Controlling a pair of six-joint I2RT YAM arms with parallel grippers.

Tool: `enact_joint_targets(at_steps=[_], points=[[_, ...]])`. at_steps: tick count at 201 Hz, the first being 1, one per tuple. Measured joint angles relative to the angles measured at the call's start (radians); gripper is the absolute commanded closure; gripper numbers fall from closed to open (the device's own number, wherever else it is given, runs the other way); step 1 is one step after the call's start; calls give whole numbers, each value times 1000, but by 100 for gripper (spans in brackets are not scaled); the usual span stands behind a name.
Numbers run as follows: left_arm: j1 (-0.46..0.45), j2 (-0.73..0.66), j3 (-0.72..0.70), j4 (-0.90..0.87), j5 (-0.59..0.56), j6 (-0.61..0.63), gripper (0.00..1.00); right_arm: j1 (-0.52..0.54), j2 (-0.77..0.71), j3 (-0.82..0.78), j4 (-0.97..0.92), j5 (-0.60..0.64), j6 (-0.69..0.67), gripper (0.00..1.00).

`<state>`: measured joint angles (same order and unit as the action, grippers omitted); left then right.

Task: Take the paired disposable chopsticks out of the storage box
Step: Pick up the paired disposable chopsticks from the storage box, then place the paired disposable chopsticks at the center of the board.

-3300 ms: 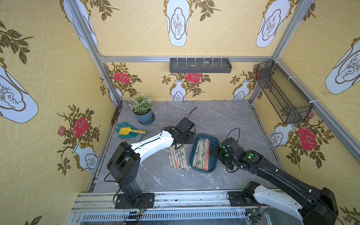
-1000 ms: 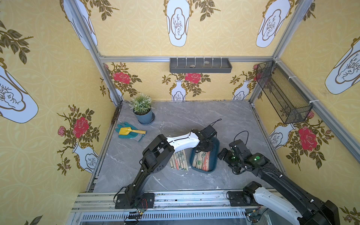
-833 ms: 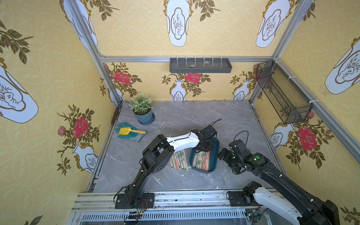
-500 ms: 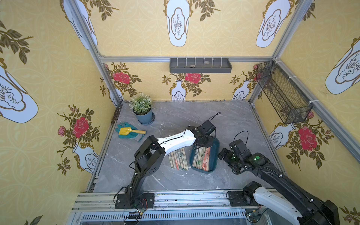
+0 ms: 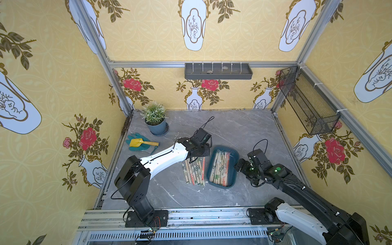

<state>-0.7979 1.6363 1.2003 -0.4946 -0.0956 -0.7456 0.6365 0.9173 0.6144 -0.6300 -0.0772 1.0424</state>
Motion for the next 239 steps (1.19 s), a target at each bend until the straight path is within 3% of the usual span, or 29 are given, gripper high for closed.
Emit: enact_joint_targets(at_steps=[58, 113, 239], points=[[131, -138, -235, 10, -45, -24, 100, 117, 120, 47, 63, 14, 11, 3], [237, -159, -373, 53, -50, -41, 100, 134, 145, 71, 71, 45, 17, 2], [282, -17, -353, 171, -11, -60, 91, 134, 113, 69, 56, 63, 38, 2]])
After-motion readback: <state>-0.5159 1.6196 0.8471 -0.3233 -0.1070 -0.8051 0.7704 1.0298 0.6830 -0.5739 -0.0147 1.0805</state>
